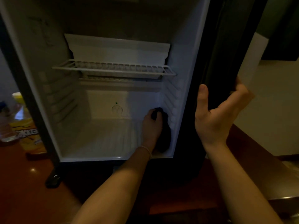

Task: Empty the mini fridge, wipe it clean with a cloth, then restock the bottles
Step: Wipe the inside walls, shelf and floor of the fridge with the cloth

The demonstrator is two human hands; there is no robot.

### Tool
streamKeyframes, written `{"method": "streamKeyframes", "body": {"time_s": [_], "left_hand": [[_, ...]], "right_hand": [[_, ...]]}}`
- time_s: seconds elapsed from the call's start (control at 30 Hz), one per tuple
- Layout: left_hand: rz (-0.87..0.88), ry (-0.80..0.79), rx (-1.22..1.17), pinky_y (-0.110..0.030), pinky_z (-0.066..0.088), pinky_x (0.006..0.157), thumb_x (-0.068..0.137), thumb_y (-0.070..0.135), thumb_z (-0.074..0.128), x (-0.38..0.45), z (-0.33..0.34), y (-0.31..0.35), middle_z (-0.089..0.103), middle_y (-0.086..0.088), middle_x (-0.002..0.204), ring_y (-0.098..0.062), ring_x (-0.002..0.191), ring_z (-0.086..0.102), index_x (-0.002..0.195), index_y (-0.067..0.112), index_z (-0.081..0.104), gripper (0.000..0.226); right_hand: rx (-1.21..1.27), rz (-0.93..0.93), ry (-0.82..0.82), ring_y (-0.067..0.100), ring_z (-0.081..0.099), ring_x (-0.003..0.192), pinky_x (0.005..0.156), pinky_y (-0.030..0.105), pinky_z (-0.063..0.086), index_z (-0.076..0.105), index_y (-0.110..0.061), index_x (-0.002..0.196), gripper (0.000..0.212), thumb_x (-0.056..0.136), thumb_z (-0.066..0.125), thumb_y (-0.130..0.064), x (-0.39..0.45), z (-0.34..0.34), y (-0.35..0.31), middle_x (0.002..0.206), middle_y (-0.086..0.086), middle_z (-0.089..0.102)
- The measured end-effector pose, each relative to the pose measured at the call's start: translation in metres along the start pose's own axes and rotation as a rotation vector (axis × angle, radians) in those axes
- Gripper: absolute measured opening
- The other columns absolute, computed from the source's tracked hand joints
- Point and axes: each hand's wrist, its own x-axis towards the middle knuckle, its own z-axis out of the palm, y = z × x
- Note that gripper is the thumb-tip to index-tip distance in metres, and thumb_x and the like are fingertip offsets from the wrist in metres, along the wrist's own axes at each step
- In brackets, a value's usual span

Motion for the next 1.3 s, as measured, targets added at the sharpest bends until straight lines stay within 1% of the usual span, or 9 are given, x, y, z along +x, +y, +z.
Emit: {"method": "streamKeyframes", "body": {"time_s": [0.13, 0.23, 0.4, 0.57, 0.77, 0.87, 0.97, 1.2, 1.3], "left_hand": [[-0.011, -0.025, -0.076, -0.007, 0.045, 0.078, 0.102, 0.023, 0.053, -0.043, -0.007, 0.008, 0.068, 0.016, 0.101, 0.007, 0.091, 0.062, 0.115, 0.021, 0.069, 0.021], [0.022, -0.026, -0.102, -0.021, 0.051, 0.09, 0.101, 0.025, 0.054, -0.067, -0.009, 0.011, 0.07, 0.014, 0.107, 0.0, 0.099, 0.064, 0.116, 0.028, 0.069, 0.021], [0.076, 0.004, -0.068, -0.035, 0.056, 0.088, 0.096, 0.032, 0.056, -0.077, -0.009, 0.018, 0.07, 0.011, 0.1, -0.005, 0.095, 0.065, 0.106, 0.032, 0.069, 0.017], [0.107, 0.026, -0.066, -0.022, 0.052, 0.086, 0.097, 0.022, 0.059, -0.063, -0.008, 0.028, 0.069, 0.016, 0.101, 0.001, 0.095, 0.063, 0.103, 0.037, 0.067, 0.018], [0.009, 0.057, -0.05, -0.008, 0.046, 0.068, 0.099, 0.022, 0.059, -0.017, 0.0, 0.024, 0.066, 0.016, 0.088, -0.002, 0.08, 0.065, 0.096, 0.025, 0.065, 0.007], [-0.066, 0.056, 0.097, -0.008, 0.035, 0.055, 0.102, 0.025, 0.054, 0.006, 0.003, 0.016, 0.061, 0.005, 0.092, -0.01, 0.085, 0.056, 0.106, 0.009, 0.064, 0.02], [-0.104, 0.024, 0.159, -0.004, 0.032, 0.049, 0.104, 0.029, 0.05, 0.018, 0.006, 0.009, 0.058, 0.0, 0.092, -0.012, 0.084, 0.052, 0.098, 0.011, 0.059, 0.02], [-0.105, 0.012, 0.048, -0.002, 0.037, 0.055, 0.102, 0.031, 0.051, -0.01, 0.003, 0.008, 0.064, 0.014, 0.081, 0.007, 0.071, 0.056, 0.089, 0.018, 0.062, 0.022], [-0.076, 0.019, 0.002, -0.007, 0.039, 0.058, 0.101, 0.031, 0.053, -0.034, -0.001, 0.011, 0.068, 0.013, 0.081, 0.009, 0.07, 0.06, 0.088, 0.021, 0.065, 0.021]], "right_hand": [[-0.003, 0.014, -0.006, 0.029, 0.045, 0.117, 0.099, 0.025, 0.041, 0.044, 0.009, 0.126, 0.061, 0.095, 0.065, -0.038, 0.001, 0.001, -0.001, 0.125, 0.023, 0.045], [0.027, 0.045, -0.004, 0.032, 0.047, 0.117, 0.099, 0.032, 0.045, 0.043, 0.009, 0.127, 0.063, 0.094, 0.064, -0.041, 0.001, 0.0, -0.002, 0.125, 0.022, 0.045], [0.052, 0.074, -0.003, 0.031, 0.05, 0.107, 0.09, 0.022, 0.042, 0.042, 0.011, 0.121, 0.064, 0.09, 0.068, -0.038, 0.001, -0.001, -0.003, 0.119, 0.023, 0.045], [0.088, 0.075, -0.008, 0.029, 0.052, 0.103, 0.082, 0.041, 0.051, 0.04, 0.011, 0.118, 0.063, 0.089, 0.071, -0.036, 0.002, -0.001, 0.003, 0.117, 0.02, 0.043], [0.116, 0.067, -0.013, 0.027, 0.053, 0.102, 0.08, 0.042, 0.052, 0.04, 0.01, 0.119, 0.064, 0.088, 0.072, -0.036, 0.001, 0.001, 0.005, 0.116, 0.018, 0.044], [0.121, 0.067, -0.018, 0.027, 0.053, 0.103, 0.082, 0.04, 0.052, 0.04, 0.01, 0.119, 0.064, 0.088, 0.071, -0.036, 0.0, 0.001, 0.006, 0.116, 0.017, 0.044], [0.118, 0.065, -0.023, 0.027, 0.052, 0.103, 0.084, 0.036, 0.051, 0.04, 0.011, 0.118, 0.063, 0.089, 0.071, -0.035, 0.0, 0.001, 0.006, 0.116, 0.021, 0.044], [0.102, 0.062, -0.033, 0.029, 0.052, 0.105, 0.084, 0.042, 0.051, 0.039, 0.01, 0.119, 0.062, 0.09, 0.07, -0.037, -0.002, 0.0, 0.007, 0.118, 0.022, 0.044], [0.1, 0.041, -0.017, 0.027, 0.051, 0.106, 0.083, 0.043, 0.051, 0.035, -0.008, 0.122, 0.055, 0.091, 0.07, -0.038, -0.001, 0.0, 0.006, 0.118, 0.017, 0.044]]}}
